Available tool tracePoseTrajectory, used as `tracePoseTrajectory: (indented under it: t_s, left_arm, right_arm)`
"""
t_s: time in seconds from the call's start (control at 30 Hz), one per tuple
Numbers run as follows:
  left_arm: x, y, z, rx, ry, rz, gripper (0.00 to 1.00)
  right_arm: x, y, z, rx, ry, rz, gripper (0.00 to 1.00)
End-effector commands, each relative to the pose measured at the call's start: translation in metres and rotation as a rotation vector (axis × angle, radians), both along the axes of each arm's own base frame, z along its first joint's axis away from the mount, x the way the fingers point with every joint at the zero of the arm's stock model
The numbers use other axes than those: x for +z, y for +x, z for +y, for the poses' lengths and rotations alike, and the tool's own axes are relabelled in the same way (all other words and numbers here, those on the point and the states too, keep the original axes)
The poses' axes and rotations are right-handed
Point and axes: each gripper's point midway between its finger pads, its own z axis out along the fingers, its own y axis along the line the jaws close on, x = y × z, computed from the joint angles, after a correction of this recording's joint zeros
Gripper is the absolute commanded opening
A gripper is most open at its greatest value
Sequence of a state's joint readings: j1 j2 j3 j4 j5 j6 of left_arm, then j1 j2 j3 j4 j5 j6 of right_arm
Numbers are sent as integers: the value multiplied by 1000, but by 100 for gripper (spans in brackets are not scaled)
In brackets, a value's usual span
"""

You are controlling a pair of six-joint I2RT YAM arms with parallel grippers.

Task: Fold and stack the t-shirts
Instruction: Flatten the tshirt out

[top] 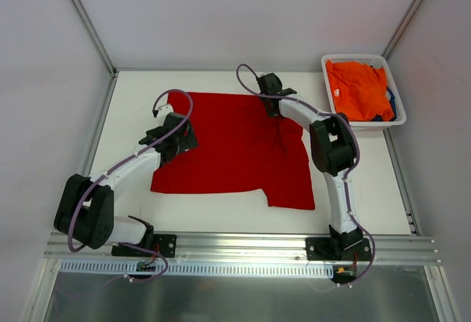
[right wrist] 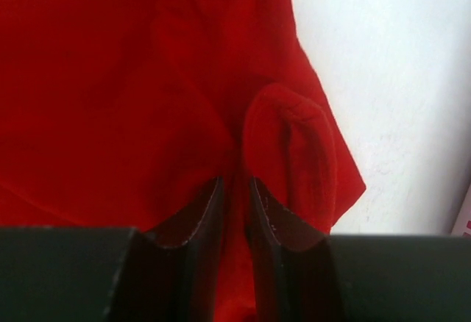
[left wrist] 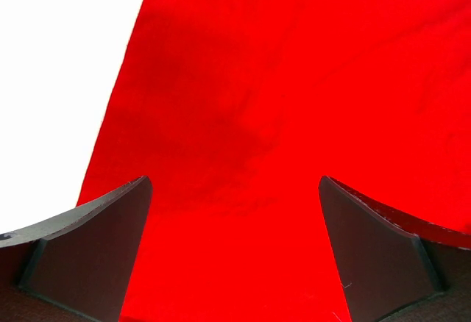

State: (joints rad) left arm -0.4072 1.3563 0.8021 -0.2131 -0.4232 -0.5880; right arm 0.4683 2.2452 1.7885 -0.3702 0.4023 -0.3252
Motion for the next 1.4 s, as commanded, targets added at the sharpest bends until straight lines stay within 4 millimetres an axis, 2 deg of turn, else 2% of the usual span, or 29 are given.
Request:
tracePoseTrajectory:
  t_s: [0.0, 0.27, 0.53, 0.7, 0.97, 1.37]
  left_arm:
    - [12, 0, -4, -12, -18, -47, 99]
    - [10, 1, -4, -13, -16, -40, 99]
    - [7, 1, -6, -15, -16, -32, 99]
    - [6, 0, -7, -13, -17, -29, 99]
    - [7, 1, -8, -15, -15, -33, 99]
    - [6, 0, -9, -17, -13, -32, 99]
  right_arm:
    - [9, -2, 1, -12, 26, -17, 23]
    - [12, 4, -4, -14, 9, -30, 24]
    - [37, 21, -6, 0, 8, -76, 24]
    - [44, 26, -6, 3, 9, -88, 24]
    - [21, 17, -9, -5, 11, -43, 24]
    - [0, 5, -10, -20, 25, 1, 24]
